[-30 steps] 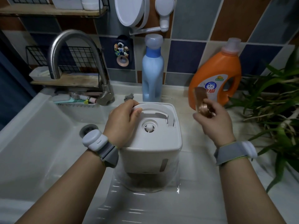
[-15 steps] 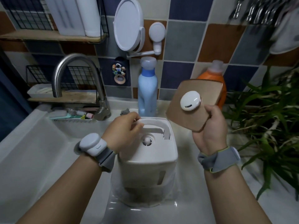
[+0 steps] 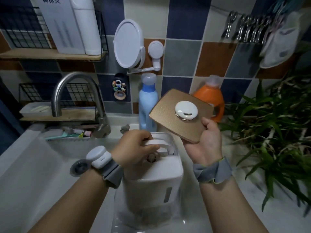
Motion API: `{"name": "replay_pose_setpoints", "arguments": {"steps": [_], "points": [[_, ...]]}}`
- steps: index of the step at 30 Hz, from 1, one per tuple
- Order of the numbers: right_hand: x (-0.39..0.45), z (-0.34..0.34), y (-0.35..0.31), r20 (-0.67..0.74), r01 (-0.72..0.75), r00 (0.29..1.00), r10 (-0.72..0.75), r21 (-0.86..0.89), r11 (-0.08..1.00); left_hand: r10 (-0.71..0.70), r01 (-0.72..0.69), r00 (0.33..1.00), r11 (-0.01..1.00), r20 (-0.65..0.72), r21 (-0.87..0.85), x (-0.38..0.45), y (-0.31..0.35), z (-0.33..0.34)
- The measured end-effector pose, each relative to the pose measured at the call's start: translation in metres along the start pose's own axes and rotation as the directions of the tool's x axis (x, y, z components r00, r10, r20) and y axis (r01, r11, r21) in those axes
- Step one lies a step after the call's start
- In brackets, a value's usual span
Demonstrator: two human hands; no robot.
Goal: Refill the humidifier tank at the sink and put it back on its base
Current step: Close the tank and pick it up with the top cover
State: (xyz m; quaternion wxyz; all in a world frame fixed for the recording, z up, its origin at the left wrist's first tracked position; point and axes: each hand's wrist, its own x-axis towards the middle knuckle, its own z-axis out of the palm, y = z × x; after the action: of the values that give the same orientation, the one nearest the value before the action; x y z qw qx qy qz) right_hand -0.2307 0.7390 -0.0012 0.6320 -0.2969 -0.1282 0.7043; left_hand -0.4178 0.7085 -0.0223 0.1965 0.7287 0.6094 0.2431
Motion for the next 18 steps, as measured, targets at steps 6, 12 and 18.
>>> {"name": "replay_pose_setpoints", "arguments": {"steps": [6,12,18], "points": [[-0.016,0.007,0.002,0.034,0.054,0.998,-0.053,-0.028,0.998,-0.068,0.064,0.997,0.992,-0.037,-0.107,-0.014,-0.004,0.001],[-0.023,0.028,-0.005,0.086,0.208,0.975,-0.203,-0.055,0.977,-0.130,0.075,0.975,0.954,-0.178,-0.290,-0.006,-0.003,-0.033],[-0.023,0.051,0.006,0.100,0.244,0.966,-0.239,-0.033,0.969,-0.226,0.122,0.929,0.934,-0.292,-0.336,-0.005,-0.018,-0.060]]}}
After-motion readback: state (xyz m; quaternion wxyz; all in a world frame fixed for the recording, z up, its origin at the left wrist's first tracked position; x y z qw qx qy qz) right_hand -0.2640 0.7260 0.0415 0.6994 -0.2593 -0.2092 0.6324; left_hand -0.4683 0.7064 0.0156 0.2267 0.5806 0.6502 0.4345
